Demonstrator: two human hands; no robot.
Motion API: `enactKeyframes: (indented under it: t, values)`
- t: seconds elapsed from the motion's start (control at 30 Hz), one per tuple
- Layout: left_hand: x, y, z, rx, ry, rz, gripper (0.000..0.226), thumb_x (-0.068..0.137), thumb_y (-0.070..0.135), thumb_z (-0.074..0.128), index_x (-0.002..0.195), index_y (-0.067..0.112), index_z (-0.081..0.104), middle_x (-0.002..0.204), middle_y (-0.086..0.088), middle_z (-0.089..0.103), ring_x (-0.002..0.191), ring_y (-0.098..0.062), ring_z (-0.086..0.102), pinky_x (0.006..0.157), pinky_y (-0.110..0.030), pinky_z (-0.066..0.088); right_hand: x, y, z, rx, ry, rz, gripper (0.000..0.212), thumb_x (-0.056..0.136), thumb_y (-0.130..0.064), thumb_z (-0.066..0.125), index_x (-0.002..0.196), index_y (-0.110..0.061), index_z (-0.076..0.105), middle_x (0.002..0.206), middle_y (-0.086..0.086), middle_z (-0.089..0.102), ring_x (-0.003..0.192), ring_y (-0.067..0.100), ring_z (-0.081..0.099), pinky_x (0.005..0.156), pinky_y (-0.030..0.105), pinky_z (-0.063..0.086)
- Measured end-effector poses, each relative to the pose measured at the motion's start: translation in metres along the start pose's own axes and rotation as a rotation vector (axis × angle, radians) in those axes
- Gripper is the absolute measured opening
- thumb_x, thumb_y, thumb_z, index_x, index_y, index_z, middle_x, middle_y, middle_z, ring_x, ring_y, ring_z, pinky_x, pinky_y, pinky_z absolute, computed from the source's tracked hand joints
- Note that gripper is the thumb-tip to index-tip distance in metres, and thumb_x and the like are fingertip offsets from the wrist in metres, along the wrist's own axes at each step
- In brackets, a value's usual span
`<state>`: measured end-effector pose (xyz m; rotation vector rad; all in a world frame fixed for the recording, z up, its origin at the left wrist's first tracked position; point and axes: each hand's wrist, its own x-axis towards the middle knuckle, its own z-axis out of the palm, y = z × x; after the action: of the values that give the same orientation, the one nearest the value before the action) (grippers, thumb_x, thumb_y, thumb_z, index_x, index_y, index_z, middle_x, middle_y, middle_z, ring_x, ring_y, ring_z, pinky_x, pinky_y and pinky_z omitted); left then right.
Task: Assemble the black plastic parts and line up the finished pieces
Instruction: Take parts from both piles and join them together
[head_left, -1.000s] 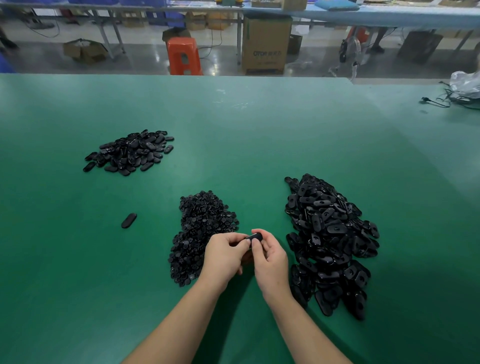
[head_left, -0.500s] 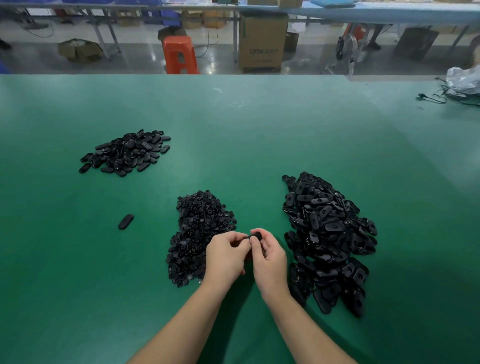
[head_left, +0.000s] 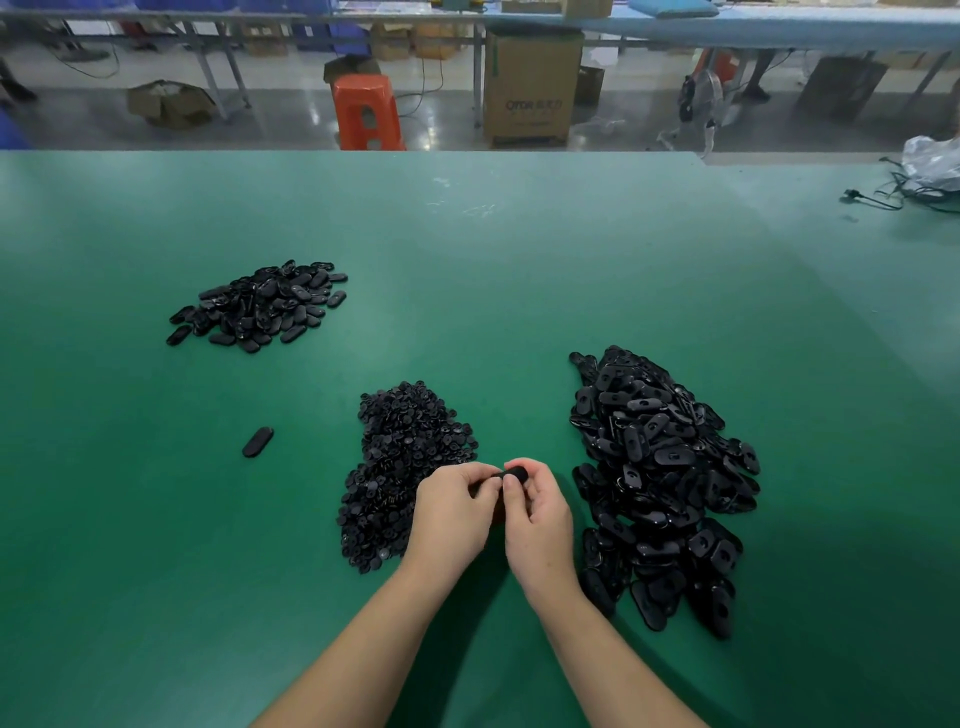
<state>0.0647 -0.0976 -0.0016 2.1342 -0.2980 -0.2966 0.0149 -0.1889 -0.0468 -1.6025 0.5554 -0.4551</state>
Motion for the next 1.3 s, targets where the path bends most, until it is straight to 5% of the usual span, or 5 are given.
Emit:
enactKeyframes:
  t: [0.1, 0.3, 0.67, 0.93, 1.3]
  values:
    - [0.004, -0.001, -0.008, 0.136, 0.017, 0.12, 0.016, 0.092, 0.021, 0.069, 0.105, 0.022, 0.078, 0.091, 0.013, 0.067, 0.082, -0.001, 0.06, 0.079, -0.013, 0.045, -0.002, -0.002, 0.001, 0.001, -0.018, -0.003, 0.024, 0.103, -0.005, 0.051, 0.103, -0.026, 0.064, 0.096, -0.009, 0.072, 0.094, 0.004, 0.067, 0.083, 0.019, 0.051]
    - [0.011, -0.008, -0.031, 0.309, 0.129, 0.167, 0.01, 0.091, 0.032, 0.069, 0.098, 0.028, 0.075, 0.091, 0.01, 0.061, 0.083, -0.012, 0.06, 0.077, -0.032, 0.051, -0.007, -0.01, 0.001, 0.104, -0.026, 0.02, 0.021, 0.104, -0.011, 0.053, 0.116, -0.027, 0.057, 0.095, -0.006, 0.074, 0.071, 0.017, 0.069, 0.071, 0.032, 0.058]
    - [0.043, -0.108, -0.145, 0.452, 0.413, -0.286, 0.018, 0.097, 0.02, 0.063, 0.109, 0.013, 0.074, 0.101, -0.01, 0.074, 0.09, -0.032, 0.065, 0.071, -0.034, 0.049, -0.009, -0.012, 0.002, 0.042, -0.065, 0.017, 0.014, 0.103, -0.012, 0.052, 0.103, -0.022, 0.063, 0.082, 0.0, 0.07, 0.061, 0.013, 0.06, 0.06, 0.032, 0.055]
    - [0.038, -0.118, -0.144, 0.639, 0.536, -0.028, 0.017, 0.093, 0.016, 0.069, 0.106, 0.007, 0.075, 0.102, -0.011, 0.067, 0.088, -0.032, 0.058, 0.064, -0.039, 0.05, -0.01, -0.013, 0.001, -0.006, -0.058, 0.025, 0.015, 0.104, -0.014, 0.052, 0.1, -0.021, 0.064, 0.08, -0.001, 0.07, 0.059, 0.012, 0.06, 0.059, 0.029, 0.054]
    - [0.037, -0.135, -0.145, 0.784, 0.437, -0.138, 0.033, 0.095, 0.027, 0.063, 0.123, 0.013, 0.07, 0.135, -0.019, 0.061, 0.128, -0.039, 0.051, 0.104, -0.053, 0.036, -0.01, -0.013, 0.002, -0.041, -0.06, 0.021, 0.017, 0.103, -0.014, 0.052, 0.095, -0.02, 0.065, 0.078, -0.003, 0.07, 0.058, 0.011, 0.059, 0.059, 0.034, 0.054]
